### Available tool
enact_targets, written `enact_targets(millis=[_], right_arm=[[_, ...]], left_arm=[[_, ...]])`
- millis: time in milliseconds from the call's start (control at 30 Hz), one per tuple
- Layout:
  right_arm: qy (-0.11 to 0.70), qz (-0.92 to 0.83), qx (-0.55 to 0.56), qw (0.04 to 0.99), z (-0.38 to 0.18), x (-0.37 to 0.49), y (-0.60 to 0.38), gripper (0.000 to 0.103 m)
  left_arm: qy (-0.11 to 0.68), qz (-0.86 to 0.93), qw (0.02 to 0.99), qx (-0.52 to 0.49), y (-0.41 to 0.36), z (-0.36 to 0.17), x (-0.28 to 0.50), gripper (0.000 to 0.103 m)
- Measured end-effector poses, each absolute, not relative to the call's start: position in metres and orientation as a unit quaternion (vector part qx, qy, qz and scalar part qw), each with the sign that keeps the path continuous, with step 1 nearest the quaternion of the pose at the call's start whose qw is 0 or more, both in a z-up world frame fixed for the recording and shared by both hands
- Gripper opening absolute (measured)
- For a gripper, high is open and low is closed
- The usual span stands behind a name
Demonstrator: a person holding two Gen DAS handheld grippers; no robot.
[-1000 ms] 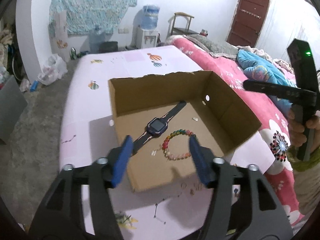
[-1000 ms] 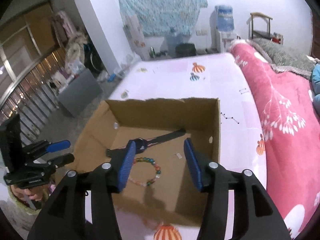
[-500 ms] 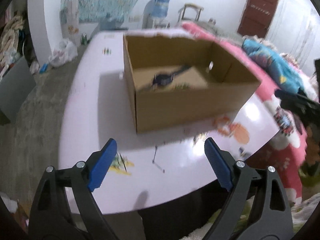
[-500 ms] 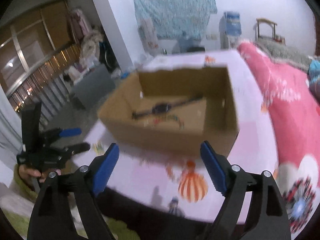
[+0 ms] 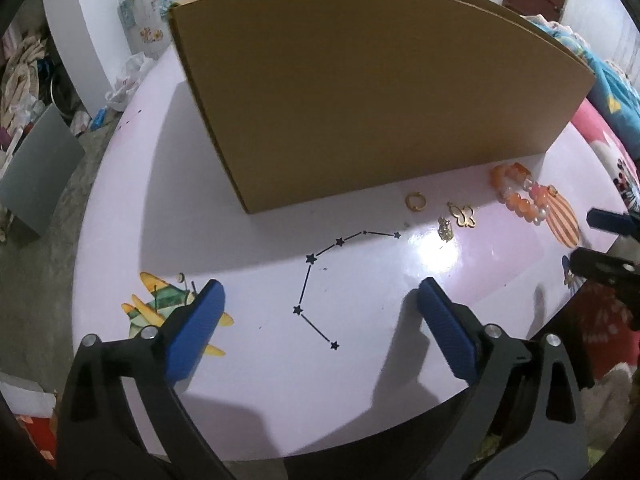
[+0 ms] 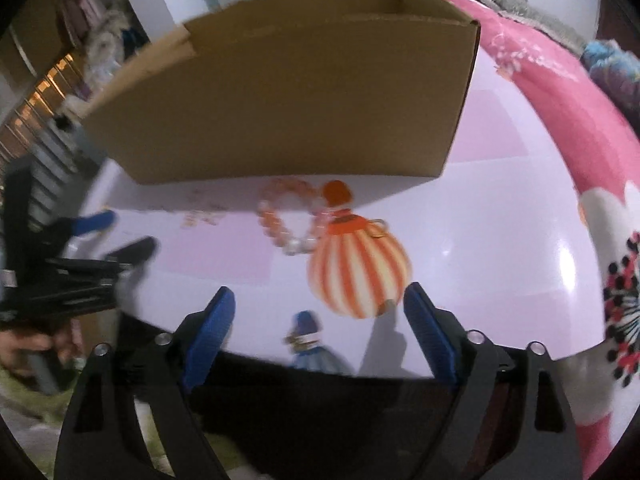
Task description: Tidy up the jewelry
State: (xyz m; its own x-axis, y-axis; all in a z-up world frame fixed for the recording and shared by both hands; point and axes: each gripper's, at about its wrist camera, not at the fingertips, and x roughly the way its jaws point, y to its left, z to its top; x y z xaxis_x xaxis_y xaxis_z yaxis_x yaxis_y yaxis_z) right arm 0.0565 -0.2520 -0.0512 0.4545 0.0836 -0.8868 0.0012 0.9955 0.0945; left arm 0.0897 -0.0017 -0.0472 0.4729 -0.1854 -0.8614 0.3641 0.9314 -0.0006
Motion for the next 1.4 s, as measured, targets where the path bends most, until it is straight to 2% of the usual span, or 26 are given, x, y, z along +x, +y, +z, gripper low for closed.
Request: enact_targets(millis=[100,133,567,800,900,1033,1133,1300,1400], right_arm=[[0.529,0.000,0.009,0.848,-0.060,0.063,-0.251,0.090],[0.527,-0.007,-0.003,0.850,-0.062,0.064,-0.250,0.096],[0.519,0.039,-0.015,0.854,-0.065,0.068,-0.262,0.097],[0.490,0.025,0.102,0.866,-0.047,0.074,-0.311,0.095],[0.481,0.023,0.113,0.869,-0.045,0.080,-0.319,0.079],[0.480,0.026,0.076,0.873,-0.043,0.085,-0.306,0.056],[0.485,0.028,0.054,0.872,-0.048,0.085,-0.294,0.042],[0.490,0.038,0.036,0.870,-0.055,0.086,-0.285,0.028],[0.485,0.034,0.020,0.874,-0.055,0.085,-0.283,0.025]], left_arm=[[0.485,-0.162,0.854,0.089,0.000,-0.048,0.091,0.095],[0.487,-0.163,0.853,0.092,0.000,-0.048,0.092,0.095],[0.495,-0.165,0.847,0.097,-0.004,-0.045,0.096,0.096],[0.497,-0.167,0.846,0.099,-0.004,-0.045,0.095,0.096],[0.495,-0.169,0.846,0.100,-0.004,-0.046,0.095,0.096],[0.495,-0.169,0.847,0.099,-0.004,-0.046,0.095,0.096],[0.494,-0.169,0.847,0.099,-0.004,-0.046,0.095,0.096],[0.494,-0.169,0.847,0.099,-0.005,-0.045,0.094,0.096],[0.494,-0.169,0.847,0.099,-0.005,-0.046,0.095,0.096]])
